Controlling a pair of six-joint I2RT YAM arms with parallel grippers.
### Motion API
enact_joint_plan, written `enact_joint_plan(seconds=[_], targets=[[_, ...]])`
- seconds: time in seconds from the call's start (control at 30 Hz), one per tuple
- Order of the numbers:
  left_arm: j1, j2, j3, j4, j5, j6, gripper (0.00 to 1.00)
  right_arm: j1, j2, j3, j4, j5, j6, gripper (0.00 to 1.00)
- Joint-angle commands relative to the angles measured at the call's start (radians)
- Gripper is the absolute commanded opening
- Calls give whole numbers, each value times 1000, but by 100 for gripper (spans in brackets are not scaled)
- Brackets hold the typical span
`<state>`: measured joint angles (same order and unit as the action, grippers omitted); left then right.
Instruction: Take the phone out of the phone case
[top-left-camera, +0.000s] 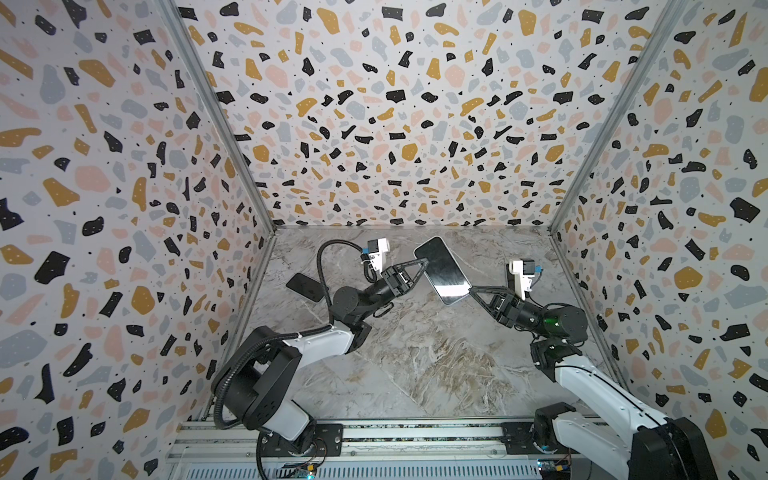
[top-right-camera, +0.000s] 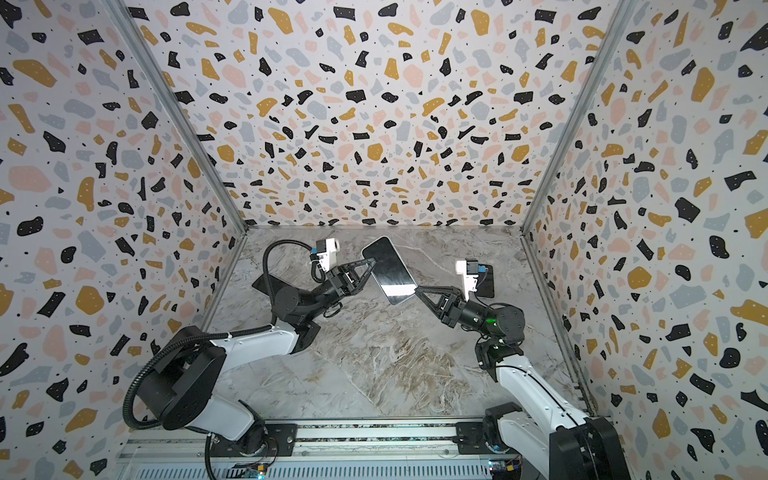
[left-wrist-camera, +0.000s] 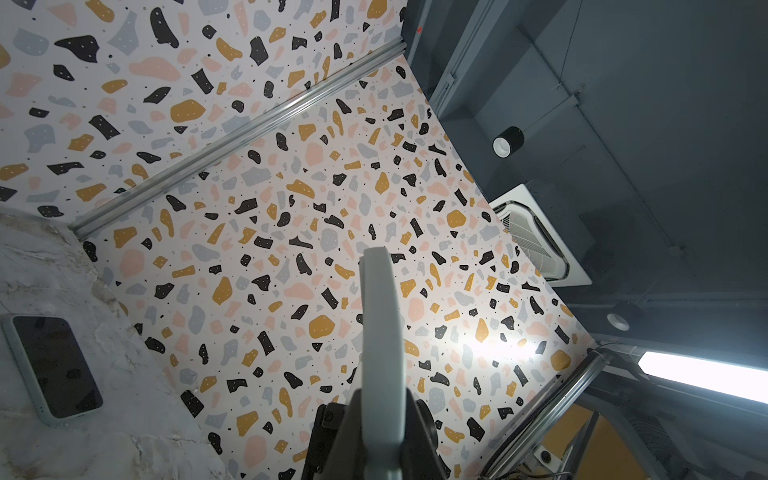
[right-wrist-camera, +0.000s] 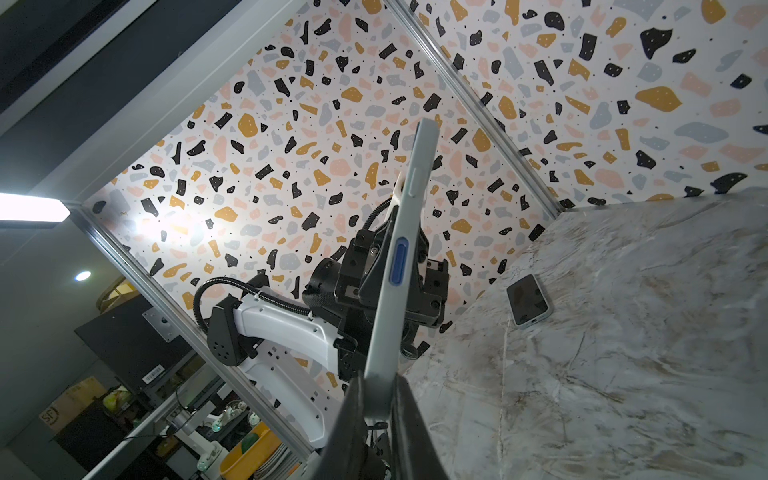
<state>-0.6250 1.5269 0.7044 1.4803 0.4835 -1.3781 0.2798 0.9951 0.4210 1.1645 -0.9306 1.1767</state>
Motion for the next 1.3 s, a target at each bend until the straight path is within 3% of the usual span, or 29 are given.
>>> enact_joint_plan(seconds=[0.0,0.1,0.6,0.87,1.27], targets=[[-4,-10,25,118,-20,0,0,4,-4,-3,72,-11,3,7],[-4,-4,26,123,-25,-6,0,4,10,-6,135,-19,31,0],[-32,87,108,356,-23,-228,0,6,210,61,478,-112,101,0],[-61,98,158,365,-9,-261,0,4,284,86,593,-132,123,0],[-88,124,204,355,3,-294,0,4,326,122,592,-149,106,0]])
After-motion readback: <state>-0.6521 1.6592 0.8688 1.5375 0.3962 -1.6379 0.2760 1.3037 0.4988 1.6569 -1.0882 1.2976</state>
